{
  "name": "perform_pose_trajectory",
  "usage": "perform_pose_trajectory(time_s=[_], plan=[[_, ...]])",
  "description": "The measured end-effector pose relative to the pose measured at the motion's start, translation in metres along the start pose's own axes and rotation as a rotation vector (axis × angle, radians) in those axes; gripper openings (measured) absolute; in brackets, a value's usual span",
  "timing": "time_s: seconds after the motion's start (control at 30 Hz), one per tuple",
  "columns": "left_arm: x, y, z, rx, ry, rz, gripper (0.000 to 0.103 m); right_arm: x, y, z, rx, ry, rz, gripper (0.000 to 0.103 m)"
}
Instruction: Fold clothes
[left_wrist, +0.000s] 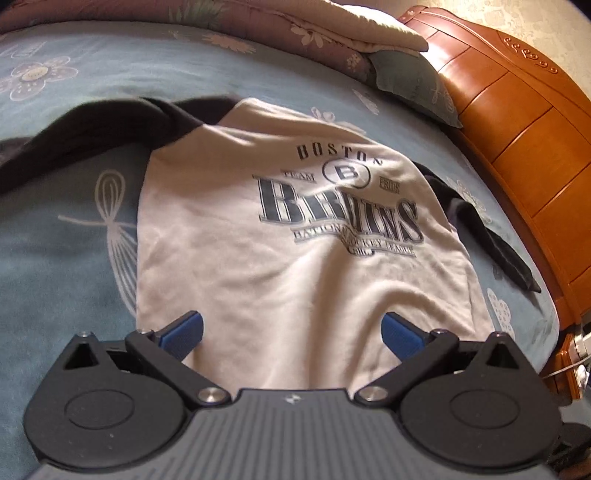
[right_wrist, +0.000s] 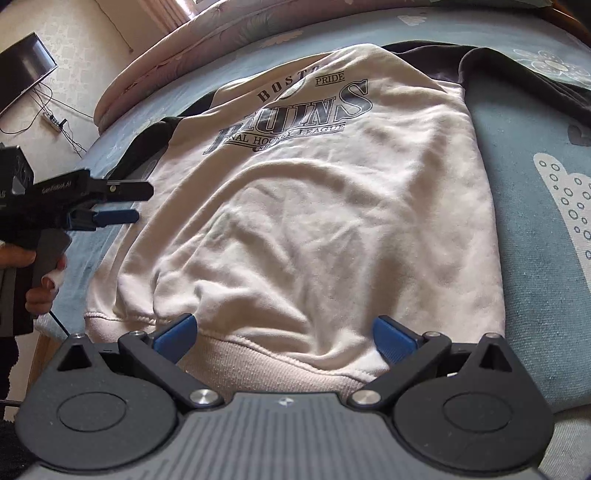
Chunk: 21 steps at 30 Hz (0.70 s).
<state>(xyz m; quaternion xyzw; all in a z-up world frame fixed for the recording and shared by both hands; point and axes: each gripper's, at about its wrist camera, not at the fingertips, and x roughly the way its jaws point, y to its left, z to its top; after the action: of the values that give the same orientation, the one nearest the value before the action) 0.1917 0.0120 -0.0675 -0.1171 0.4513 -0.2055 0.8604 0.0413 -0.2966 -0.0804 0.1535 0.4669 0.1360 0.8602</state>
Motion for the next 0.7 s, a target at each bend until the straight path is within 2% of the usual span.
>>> perform_pose_trajectory(time_s=[0.07,0.2,0.37,0.5,0.57,0.6,0.63,0.7], plan=[[0.001,0.008,0.014,-0.015,-0.032,0.029,0.102,0.001,0.000,0.001,0.001,0.000,0.004,0.103],[0.003,0.035,0.033,-0.081,-0.029,0.073,0.099,0.000,-0.005,0.001,0.012,-0.011,0.031,0.103],[0.007,0.041,0.040,-0.142,-0.019,-0.136,0.099,0.003,-0.011,0.006,0.037,-0.026,0.064,0.103],[0.037,0.032,0.046,-0.102,0.050,-0.180,0.099,0.005,-0.009,0.008,0.023,-0.020,0.058,0.103],[0.054,0.032,0.047,-0.082,0.073,-0.167,0.099,0.005,-0.009,0.008,0.021,-0.022,0.060,0.103],[0.055,0.031,0.048,-0.051,0.047,-0.156,0.098,0.005,-0.009,0.007,0.026,-0.024,0.063,0.103],[0.056,0.029,0.051,-0.008,0.033,-0.104,0.096,0.004,-0.010,0.007,0.034,-0.027,0.067,0.103],[0.059,0.028,0.057,0.095,0.009,0.046,0.084,0.004,-0.012,0.007,0.046,-0.031,0.076,0.103]])
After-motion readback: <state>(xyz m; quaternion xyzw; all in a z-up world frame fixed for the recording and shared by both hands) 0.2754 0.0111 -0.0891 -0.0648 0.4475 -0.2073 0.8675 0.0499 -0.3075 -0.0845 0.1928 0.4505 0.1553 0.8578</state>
